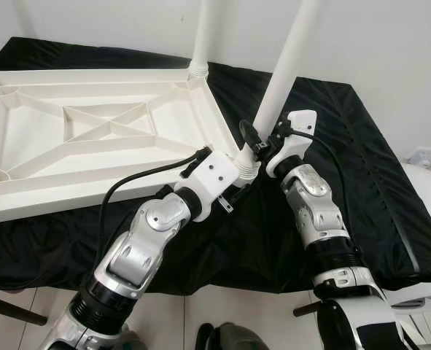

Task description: Building children table

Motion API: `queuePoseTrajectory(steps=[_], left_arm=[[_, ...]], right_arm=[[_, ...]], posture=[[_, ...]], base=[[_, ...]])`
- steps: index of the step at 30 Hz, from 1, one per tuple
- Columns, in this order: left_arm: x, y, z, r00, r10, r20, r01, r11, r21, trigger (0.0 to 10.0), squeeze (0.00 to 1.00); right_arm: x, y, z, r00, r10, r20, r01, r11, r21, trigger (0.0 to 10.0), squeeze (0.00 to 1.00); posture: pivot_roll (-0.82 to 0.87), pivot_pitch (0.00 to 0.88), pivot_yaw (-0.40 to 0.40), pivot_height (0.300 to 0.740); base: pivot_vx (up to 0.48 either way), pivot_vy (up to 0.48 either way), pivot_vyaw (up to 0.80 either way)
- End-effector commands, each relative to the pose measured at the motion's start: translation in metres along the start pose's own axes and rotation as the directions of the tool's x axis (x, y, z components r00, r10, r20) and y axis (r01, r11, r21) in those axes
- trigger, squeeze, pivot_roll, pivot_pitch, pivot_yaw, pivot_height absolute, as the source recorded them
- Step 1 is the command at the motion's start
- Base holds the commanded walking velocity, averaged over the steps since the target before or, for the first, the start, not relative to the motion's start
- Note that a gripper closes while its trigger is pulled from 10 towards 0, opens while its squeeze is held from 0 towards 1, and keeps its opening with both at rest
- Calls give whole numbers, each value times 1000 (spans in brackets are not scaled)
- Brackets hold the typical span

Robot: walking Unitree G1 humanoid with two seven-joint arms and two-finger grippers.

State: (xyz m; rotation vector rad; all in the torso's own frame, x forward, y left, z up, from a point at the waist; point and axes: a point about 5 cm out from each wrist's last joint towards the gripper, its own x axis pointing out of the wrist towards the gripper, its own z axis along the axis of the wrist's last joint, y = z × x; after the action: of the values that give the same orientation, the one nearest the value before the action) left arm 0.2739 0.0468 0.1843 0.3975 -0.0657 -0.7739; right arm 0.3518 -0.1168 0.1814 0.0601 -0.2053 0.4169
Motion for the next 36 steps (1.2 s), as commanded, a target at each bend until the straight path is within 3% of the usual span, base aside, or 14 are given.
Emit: queuePoseTrajectory(steps=[1, 10, 23, 28, 36], left_arm=[[-1, -3, 3, 1000, -3, 10, 3, 1000, 2, 10000, 0], [0, -3, 4, 1000, -7, 12, 7, 1000, 0, 10000, 0], [0, -4, 4, 1000, -9, 12, 9, 1000, 1, 10000, 0], [-1, -2, 4, 1000, -1, 10, 1, 1000, -2, 10000, 0], [-1, -1, 4, 1000, 2, 10, -2, 1000, -3, 10000, 0]], right_arm=[[-14, -4, -26, 993, -22, -115, 25, 999, 27, 10000, 0], [-17, 3, -29, 989, -96, -116, 102, 994, 42, 10000, 0], [-4, 10, -30, 961, -235, -144, 241, 970, 30, 10000, 0], [-11, 20, -35, 944, -305, -125, 307, 952, -2, 10000, 0], [-22, 22, -36, 920, -383, -85, 384, 923, -11, 10000, 0]], posture=[[112, 91, -146, 740], [109, 87, -145, 740], [120, 85, -151, 740], [119, 92, -153, 740], [113, 93, -150, 740]], base=[[0, 0, 0], [0, 0, 0], [0, 0, 0], [0, 0, 0], [0, 0, 0]])
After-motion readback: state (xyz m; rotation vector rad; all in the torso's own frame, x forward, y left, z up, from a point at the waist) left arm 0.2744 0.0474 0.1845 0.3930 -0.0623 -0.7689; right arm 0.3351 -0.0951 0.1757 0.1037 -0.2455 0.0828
